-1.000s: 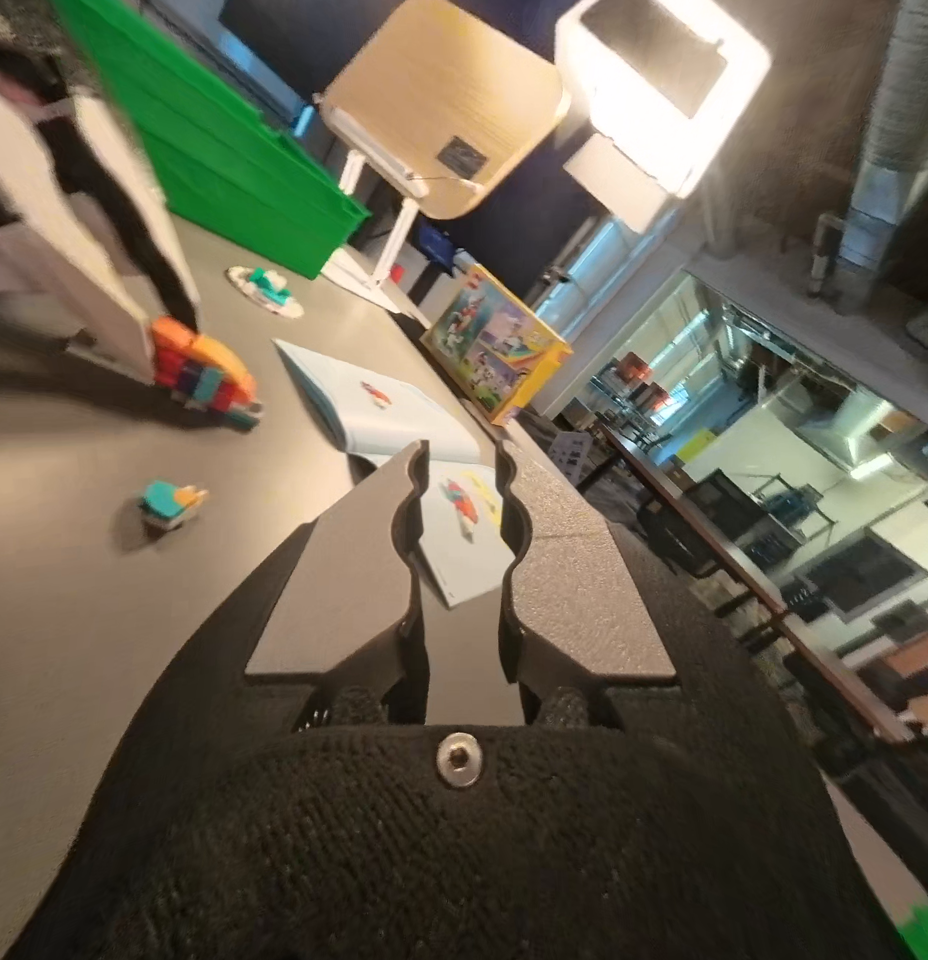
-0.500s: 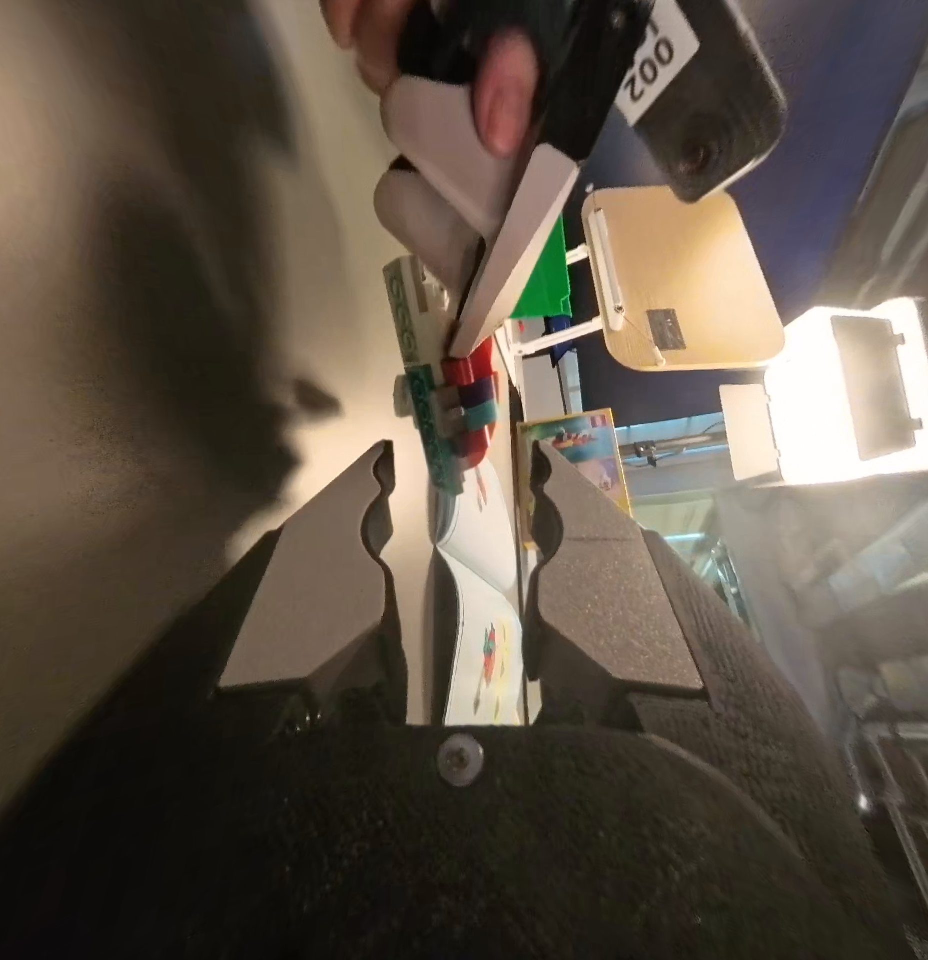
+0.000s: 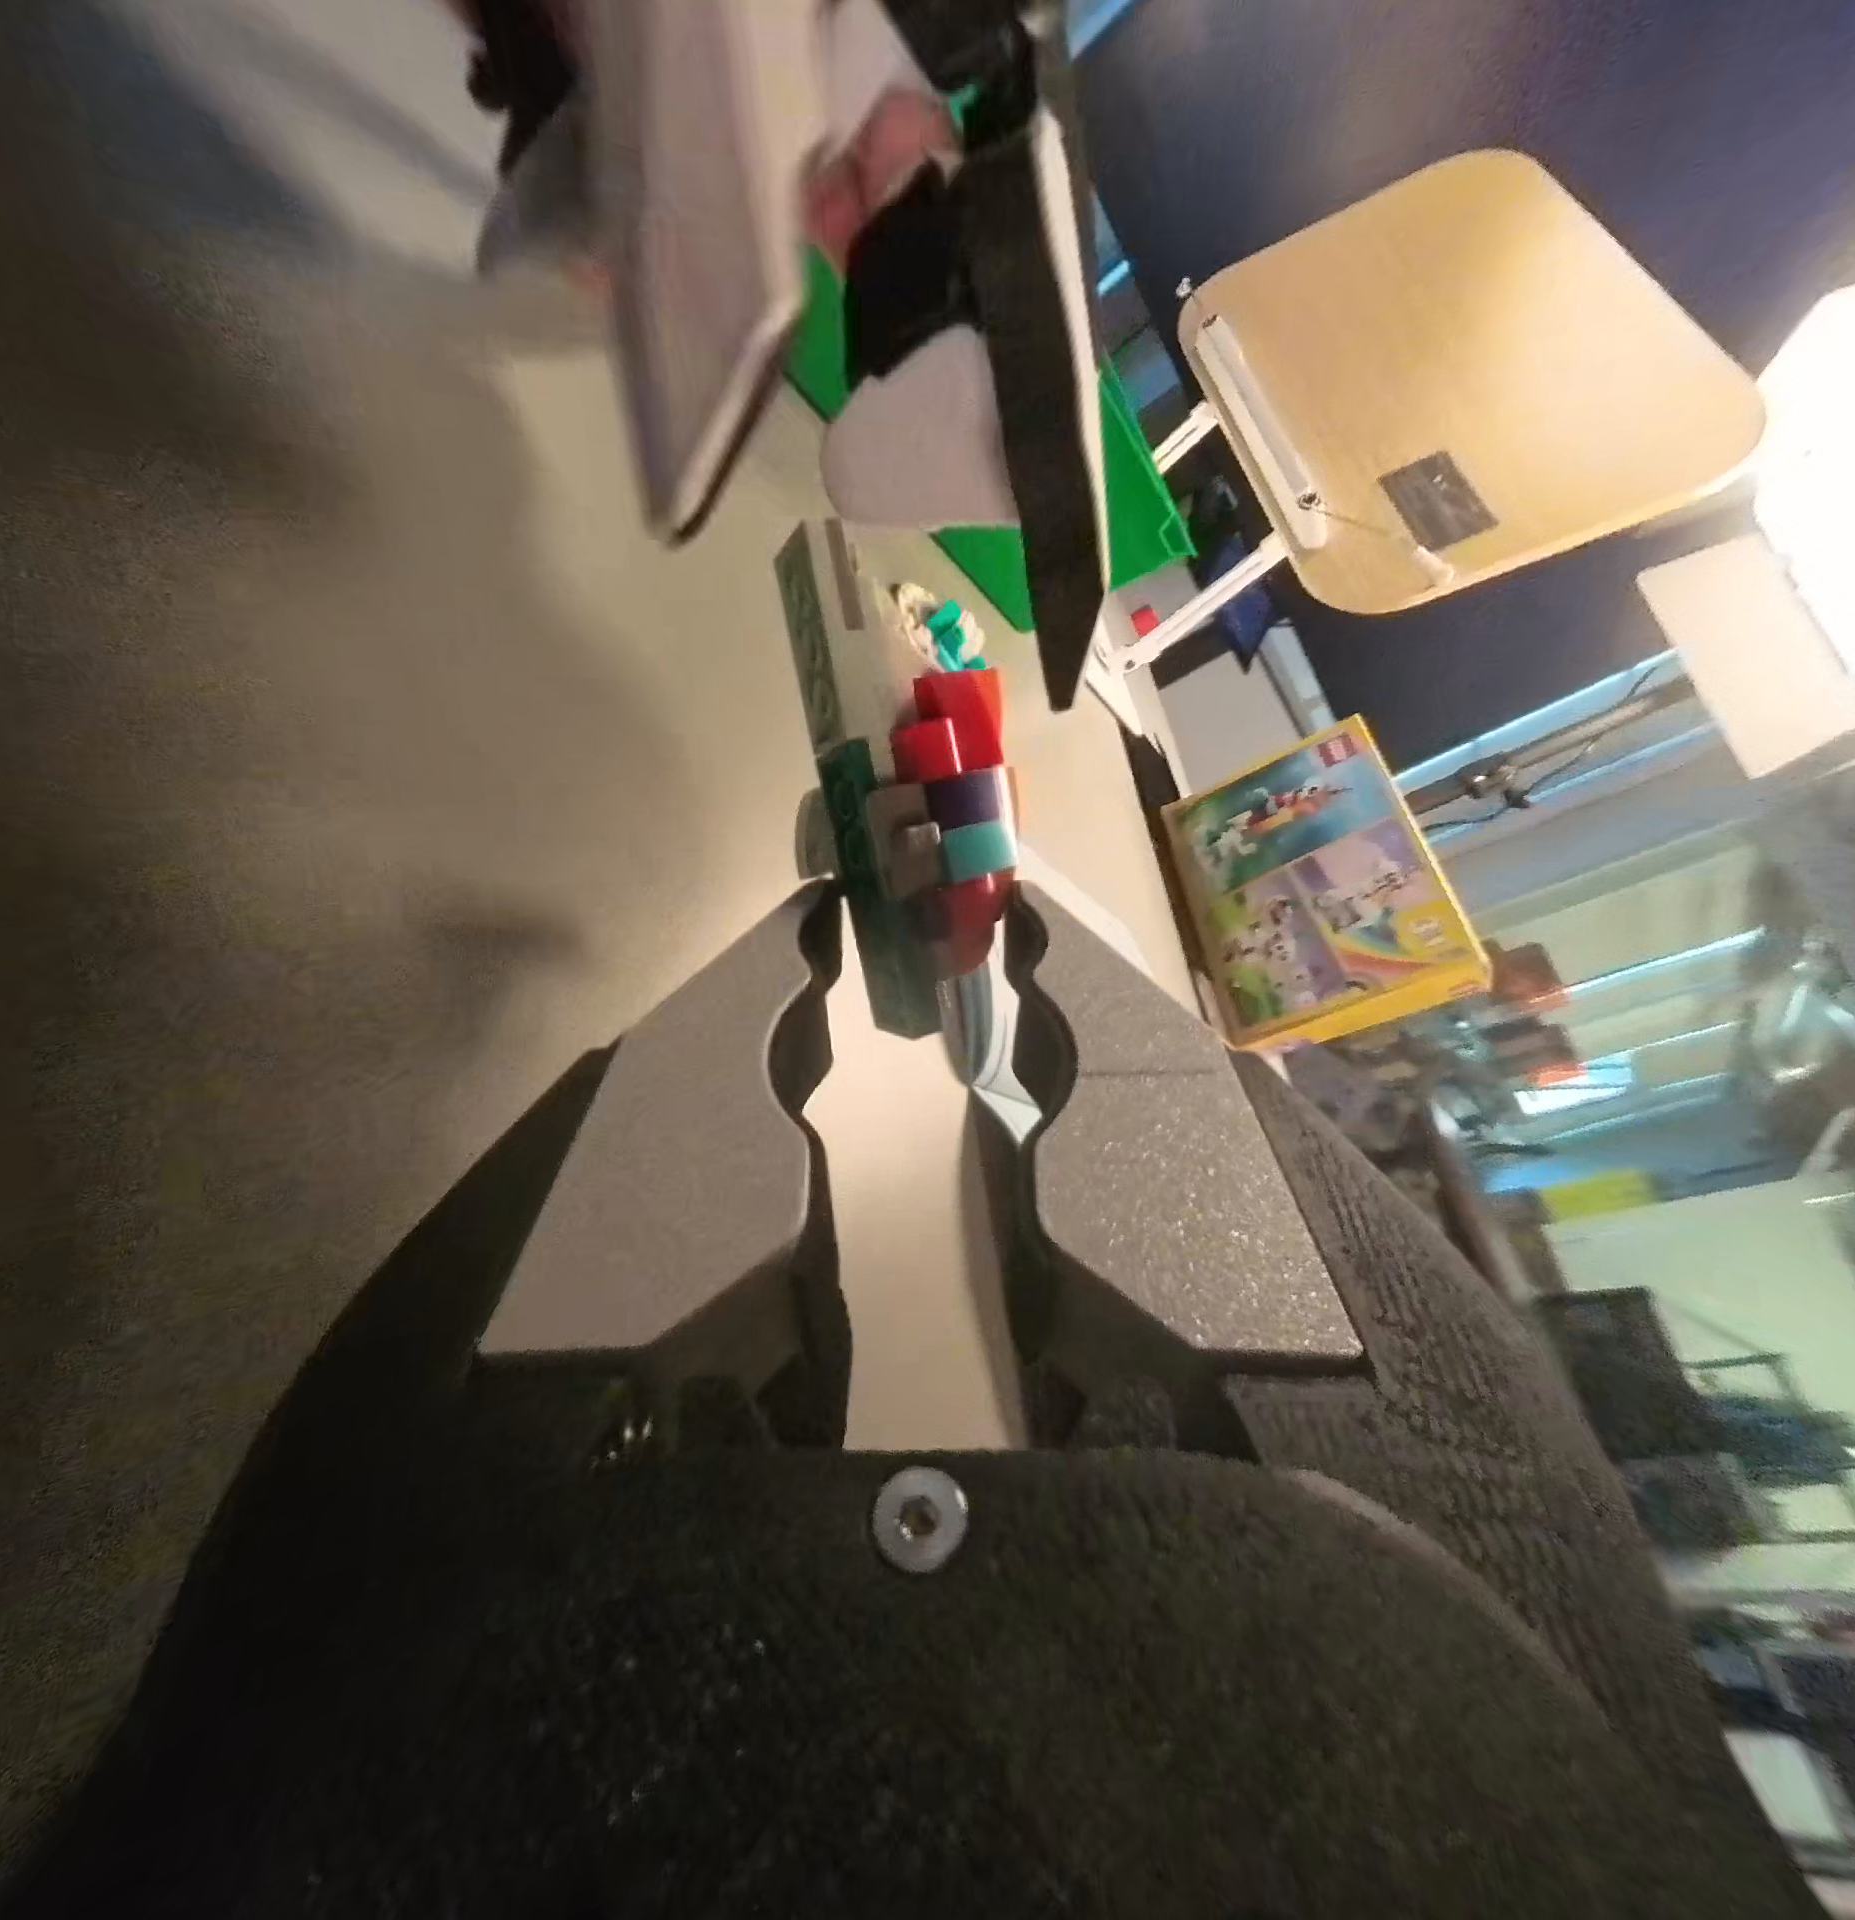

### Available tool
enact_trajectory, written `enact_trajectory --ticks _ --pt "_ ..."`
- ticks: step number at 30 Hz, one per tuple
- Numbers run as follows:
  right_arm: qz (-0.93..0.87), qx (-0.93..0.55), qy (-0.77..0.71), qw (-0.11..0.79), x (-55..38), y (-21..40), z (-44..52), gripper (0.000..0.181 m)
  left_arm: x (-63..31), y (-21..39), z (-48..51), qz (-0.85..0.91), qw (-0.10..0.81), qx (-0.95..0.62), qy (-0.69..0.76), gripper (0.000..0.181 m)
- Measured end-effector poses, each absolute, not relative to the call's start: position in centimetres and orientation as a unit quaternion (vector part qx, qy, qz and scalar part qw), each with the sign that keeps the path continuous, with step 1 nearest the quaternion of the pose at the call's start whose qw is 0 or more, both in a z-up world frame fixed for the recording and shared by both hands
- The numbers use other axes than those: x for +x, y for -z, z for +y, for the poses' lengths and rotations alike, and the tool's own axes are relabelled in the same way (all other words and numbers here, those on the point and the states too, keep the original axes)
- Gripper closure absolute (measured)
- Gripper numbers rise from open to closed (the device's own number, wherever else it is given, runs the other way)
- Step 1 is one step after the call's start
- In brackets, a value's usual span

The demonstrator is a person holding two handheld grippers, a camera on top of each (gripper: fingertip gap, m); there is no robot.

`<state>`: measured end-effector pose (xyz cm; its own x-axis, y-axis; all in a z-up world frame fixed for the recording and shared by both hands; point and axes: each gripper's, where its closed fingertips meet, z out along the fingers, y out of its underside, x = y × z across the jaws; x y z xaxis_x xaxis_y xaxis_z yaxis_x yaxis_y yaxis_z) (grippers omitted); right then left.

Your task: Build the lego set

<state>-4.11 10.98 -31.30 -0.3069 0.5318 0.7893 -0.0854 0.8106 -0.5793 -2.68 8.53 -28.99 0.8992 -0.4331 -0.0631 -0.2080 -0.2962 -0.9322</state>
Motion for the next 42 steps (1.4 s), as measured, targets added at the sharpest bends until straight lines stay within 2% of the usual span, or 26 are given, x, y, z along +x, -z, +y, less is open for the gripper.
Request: enact_trajectory --ticks 4,6,10,18,26,31,37,42 --pt "-0.764 -0.158 -0.291 0.554 -3.9 31.2 10.9 0.151 -3.1 30.4 8.9 0.335 0.537 -0.766 -0.111 0.106" --pt "-0.768 -0.155 -0.293 0.547 -3.8 31.5 10.6 0.151 -2.9 30.7 9.4 0.362 0.533 -0.749 -0.155 0.114" --pt "-0.774 -0.147 -0.289 0.544 -3.6 31.8 10.3 0.151 -2.0 31.0 10.1 0.37 0.543 -0.737 -0.16 0.108" --pt "-0.778 -0.142 -0.3 0.533 -3.2 31.9 10.0 0.151 -1.5 31.8 10.3 0.392 0.533 -0.729 -0.176 0.137" --pt "-0.773 -0.183 -0.318 0.517 -3.0 32.0 10.6 0.148 -1.8 31.6 10.5 0.369 0.548 -0.73 -0.176 0.146" --pt "-0.736 -0.327 -0.324 0.497 -1.3 31.4 14.9 0.143 -4.2 31.7 10.6 0.335 0.541 -0.737 -0.226 0.148" --pt "-0.66 -0.559 -0.375 0.334 1.5 33.1 14.3 0.146 -6.0 31.9 11.0 0.326 0.514 -0.734 -0.3 0.148" --pt "-0.628 -0.643 -0.32 0.299 2.6 34.8 12.5 0.148 -6.7 31.8 11.3 0.339 0.505 -0.719 -0.336 0.147"
